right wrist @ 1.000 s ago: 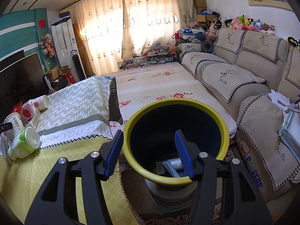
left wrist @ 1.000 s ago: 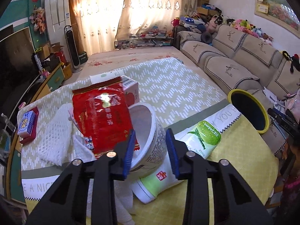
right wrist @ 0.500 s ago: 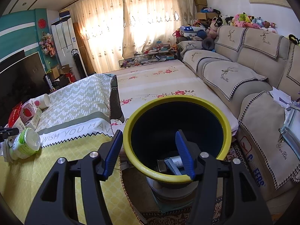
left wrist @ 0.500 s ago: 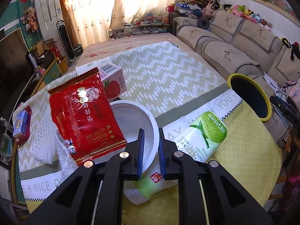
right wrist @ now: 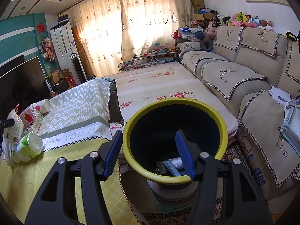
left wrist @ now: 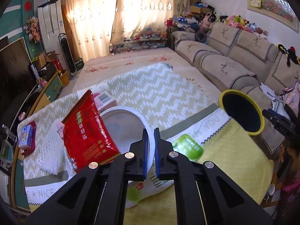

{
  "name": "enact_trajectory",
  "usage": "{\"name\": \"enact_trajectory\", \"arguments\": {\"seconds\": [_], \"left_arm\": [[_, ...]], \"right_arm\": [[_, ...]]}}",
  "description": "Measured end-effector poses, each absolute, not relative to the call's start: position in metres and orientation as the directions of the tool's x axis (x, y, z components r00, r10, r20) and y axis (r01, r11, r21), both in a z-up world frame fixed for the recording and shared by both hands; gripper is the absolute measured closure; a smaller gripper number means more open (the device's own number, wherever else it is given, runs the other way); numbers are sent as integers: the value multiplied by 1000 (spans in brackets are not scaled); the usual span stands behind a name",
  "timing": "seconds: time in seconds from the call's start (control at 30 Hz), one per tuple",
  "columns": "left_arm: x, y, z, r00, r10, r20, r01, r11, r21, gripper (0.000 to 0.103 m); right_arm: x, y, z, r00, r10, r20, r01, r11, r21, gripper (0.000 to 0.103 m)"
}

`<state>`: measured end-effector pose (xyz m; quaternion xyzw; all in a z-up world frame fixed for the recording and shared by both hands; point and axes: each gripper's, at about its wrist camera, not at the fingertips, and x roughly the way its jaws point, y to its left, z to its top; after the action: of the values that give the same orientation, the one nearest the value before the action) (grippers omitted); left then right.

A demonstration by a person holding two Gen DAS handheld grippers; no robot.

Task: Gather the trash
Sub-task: 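Carry the white cup over the bin and open the left gripper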

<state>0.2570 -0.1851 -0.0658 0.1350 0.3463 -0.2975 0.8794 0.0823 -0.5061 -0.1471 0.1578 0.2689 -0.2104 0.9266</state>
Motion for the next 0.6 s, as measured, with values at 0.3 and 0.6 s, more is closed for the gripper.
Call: {"name": "enact_trajectory", "arguments": {"seconds": [0.3, 0.6], "left_arm": [[219, -201, -27, 602, -523, -603, 662, 749, 12, 96], [187, -241, -6, 577, -583, -572, 733, 679, 47, 96]], "right_arm": [[71, -511, -139, 775, -326, -541, 488, 853, 185, 47], [55, -522, -132, 768, -382, -515, 528, 832, 170, 47]]}}
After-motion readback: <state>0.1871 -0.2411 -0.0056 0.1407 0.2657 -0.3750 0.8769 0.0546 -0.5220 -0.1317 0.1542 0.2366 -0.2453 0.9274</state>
